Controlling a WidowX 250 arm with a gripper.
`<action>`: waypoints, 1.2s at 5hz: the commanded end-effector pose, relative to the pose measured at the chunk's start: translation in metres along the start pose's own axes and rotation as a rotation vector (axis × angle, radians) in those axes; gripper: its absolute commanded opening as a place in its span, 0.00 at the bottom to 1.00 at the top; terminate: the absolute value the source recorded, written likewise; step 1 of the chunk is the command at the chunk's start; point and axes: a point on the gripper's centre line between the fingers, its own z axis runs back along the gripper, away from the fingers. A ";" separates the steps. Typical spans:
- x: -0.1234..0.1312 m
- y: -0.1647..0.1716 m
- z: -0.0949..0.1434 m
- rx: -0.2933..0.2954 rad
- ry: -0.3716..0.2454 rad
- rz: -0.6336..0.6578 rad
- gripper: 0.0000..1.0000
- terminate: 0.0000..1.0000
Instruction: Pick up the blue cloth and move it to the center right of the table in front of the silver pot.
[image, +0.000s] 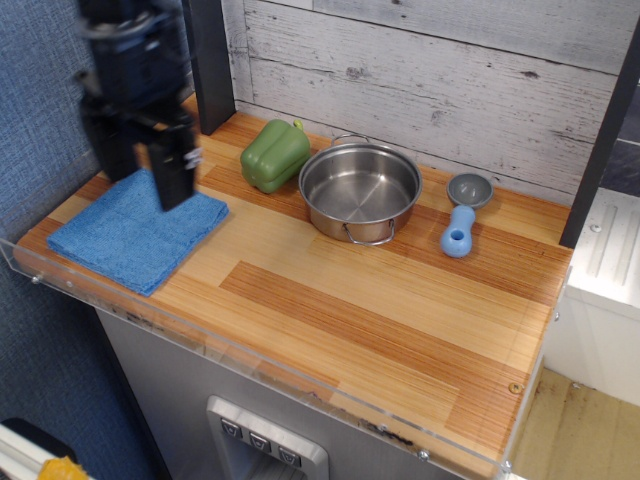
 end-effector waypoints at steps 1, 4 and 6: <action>-0.012 0.056 -0.026 0.017 0.020 0.277 1.00 0.00; 0.014 0.061 -0.034 0.008 -0.155 0.158 1.00 0.00; 0.021 0.055 -0.030 -0.014 -0.283 0.013 1.00 0.00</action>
